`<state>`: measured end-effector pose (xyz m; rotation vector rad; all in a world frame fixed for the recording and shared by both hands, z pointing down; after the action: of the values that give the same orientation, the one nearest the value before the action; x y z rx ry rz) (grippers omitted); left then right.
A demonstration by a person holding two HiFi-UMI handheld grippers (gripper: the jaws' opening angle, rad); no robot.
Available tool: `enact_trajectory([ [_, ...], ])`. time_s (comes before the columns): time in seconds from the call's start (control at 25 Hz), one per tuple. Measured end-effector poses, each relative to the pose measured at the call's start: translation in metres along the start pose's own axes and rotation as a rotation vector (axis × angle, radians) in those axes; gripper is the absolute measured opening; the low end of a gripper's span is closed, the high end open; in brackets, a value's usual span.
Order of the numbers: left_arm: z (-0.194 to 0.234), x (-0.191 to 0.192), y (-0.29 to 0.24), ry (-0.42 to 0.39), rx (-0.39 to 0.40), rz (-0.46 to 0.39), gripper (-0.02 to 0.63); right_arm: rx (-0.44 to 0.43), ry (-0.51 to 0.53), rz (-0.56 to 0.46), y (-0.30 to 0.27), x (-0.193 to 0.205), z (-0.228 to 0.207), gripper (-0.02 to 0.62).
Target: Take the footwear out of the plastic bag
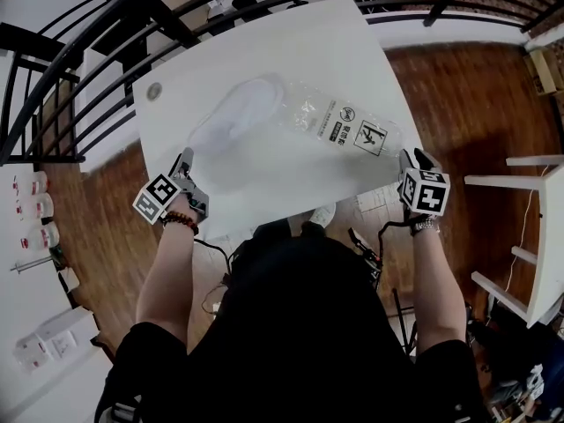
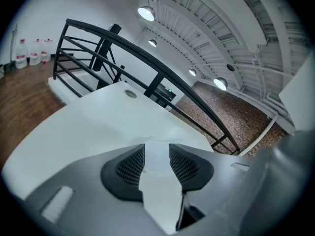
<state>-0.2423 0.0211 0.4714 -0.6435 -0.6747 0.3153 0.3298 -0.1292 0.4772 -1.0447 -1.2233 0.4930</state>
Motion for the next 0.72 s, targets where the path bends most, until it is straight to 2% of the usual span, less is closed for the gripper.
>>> enact_trajectory([
  [0.24, -0.033, 0.008, 0.01, -0.077, 0.034, -0.01, 0.136, -0.028, 0.05, -0.071, 0.013, -0.017, 0.008, 0.124],
  [0.48, -0.068, 0.022, 0.011, -0.237, 0.084, 0.051, 0.103, -0.048, 0.081, -0.138, 0.023, -0.031, 0.032, 0.12],
  [0.6, -0.082, 0.032, 0.007, -0.335, 0.112, 0.092, 0.092, -0.054, 0.098, -0.162, 0.027, -0.033, 0.044, 0.09],
  [0.72, -0.096, 0.042, 0.004, -0.436, 0.141, 0.128, 0.081, -0.065, 0.127, -0.183, 0.034, -0.033, 0.06, 0.029],
])
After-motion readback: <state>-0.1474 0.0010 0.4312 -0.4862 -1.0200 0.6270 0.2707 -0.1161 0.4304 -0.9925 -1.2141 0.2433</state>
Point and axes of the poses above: the fingertips, and each gripper's own axes: y backward along the fingers, z to its left, x out of its underside, the point moved 7 cm from there along y, backward along the fingers, and after that the axes turned 9 degrees about z, right-handed, at the moved point
